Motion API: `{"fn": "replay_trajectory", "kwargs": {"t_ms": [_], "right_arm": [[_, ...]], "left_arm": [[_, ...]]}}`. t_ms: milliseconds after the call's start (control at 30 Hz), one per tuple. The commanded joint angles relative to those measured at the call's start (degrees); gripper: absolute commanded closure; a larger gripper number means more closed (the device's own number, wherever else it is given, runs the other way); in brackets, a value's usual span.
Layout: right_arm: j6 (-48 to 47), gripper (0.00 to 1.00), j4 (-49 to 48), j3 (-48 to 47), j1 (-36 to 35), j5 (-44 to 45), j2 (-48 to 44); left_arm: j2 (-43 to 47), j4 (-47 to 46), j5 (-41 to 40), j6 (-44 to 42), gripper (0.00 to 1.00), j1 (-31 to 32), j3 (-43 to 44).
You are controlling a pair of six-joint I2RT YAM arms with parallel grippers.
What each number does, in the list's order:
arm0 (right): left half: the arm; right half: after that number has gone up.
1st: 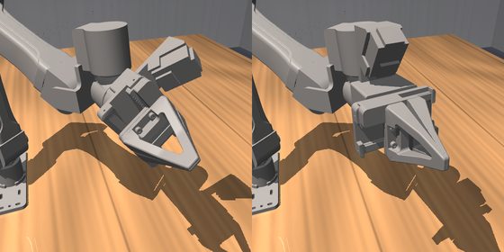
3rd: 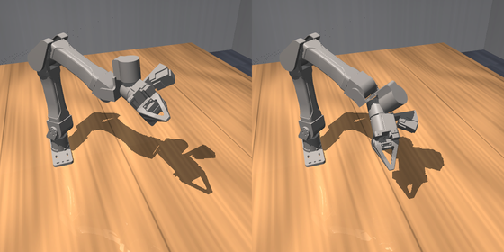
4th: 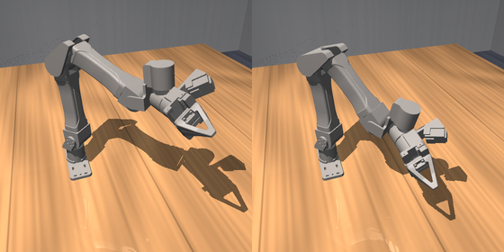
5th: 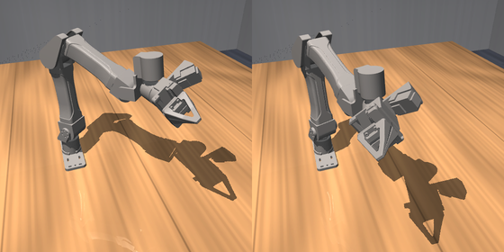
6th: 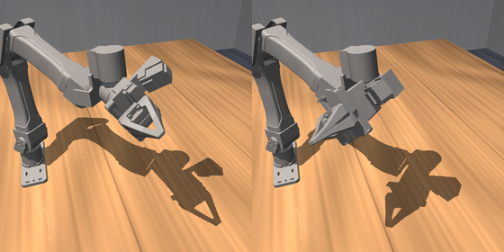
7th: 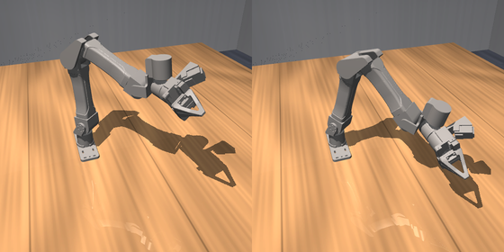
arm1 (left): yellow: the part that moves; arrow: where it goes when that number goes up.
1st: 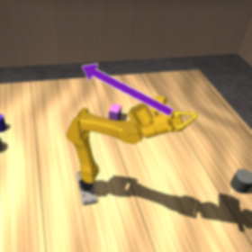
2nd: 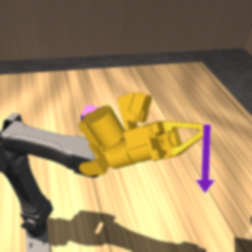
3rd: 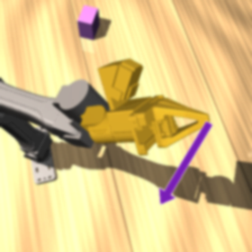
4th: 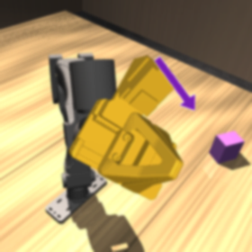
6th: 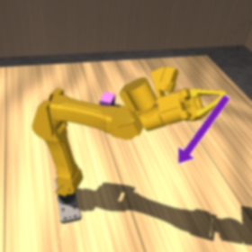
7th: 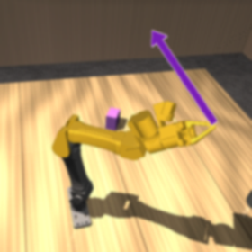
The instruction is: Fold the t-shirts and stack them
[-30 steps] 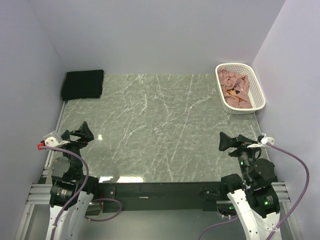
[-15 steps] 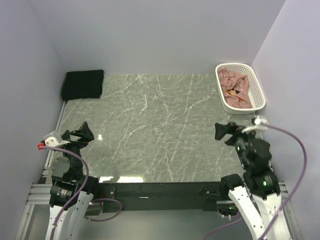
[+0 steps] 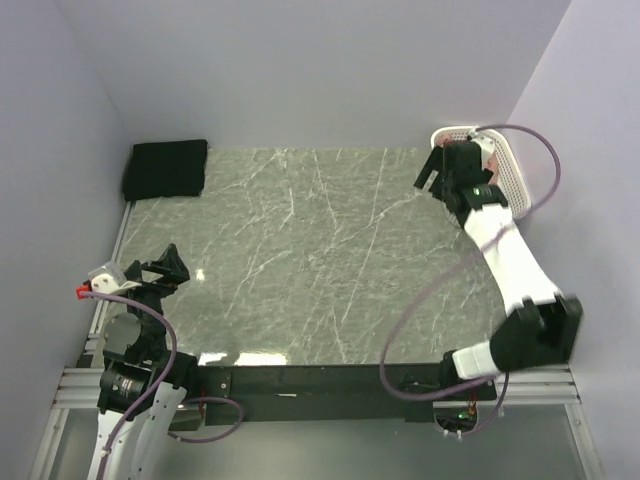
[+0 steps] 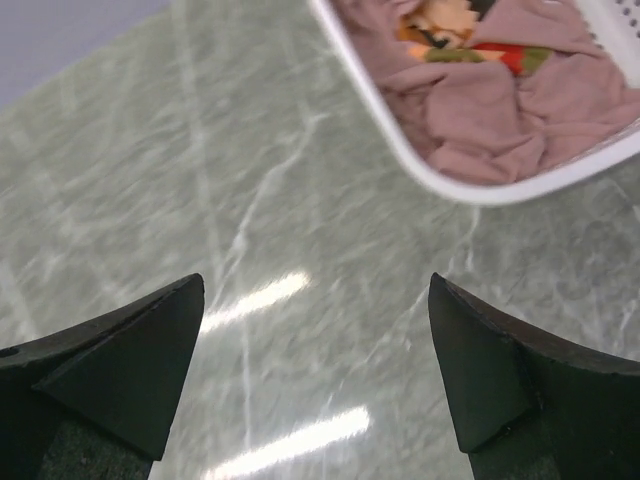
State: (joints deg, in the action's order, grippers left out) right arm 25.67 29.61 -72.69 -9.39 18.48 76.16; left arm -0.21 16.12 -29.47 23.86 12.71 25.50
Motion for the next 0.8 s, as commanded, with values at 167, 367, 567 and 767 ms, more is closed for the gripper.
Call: {"fn": "replay_trajectory", "kwargs": {"t_ms": [167, 367, 567, 767], "right_arm": [[-0.97, 0.05, 2.03, -17.56, 12.01, 4.29, 25.05], [-4.22, 0.07, 3.88, -29.61, 18.08, 0.95, 40.09], [-6.42, 0.08, 4.85, -36.64, 21.78, -5.9, 49.59], [-7.39, 0.21, 4.58, -37.79, 22.22, -12.93, 53.03]], "left_arm": [[5.48, -0.3, -0.58, 0.14, 0.01, 1.35, -0.09], [5.04, -0.39, -0.58, -0.04, 0.01, 1.44, -0.18], [3.29, -0.65, -0.15, -0.3, 0.0, 1.44, -0.27], [2.05, -0.91, 0.38, -0.39, 0.01, 1.44, -0.36]]}}
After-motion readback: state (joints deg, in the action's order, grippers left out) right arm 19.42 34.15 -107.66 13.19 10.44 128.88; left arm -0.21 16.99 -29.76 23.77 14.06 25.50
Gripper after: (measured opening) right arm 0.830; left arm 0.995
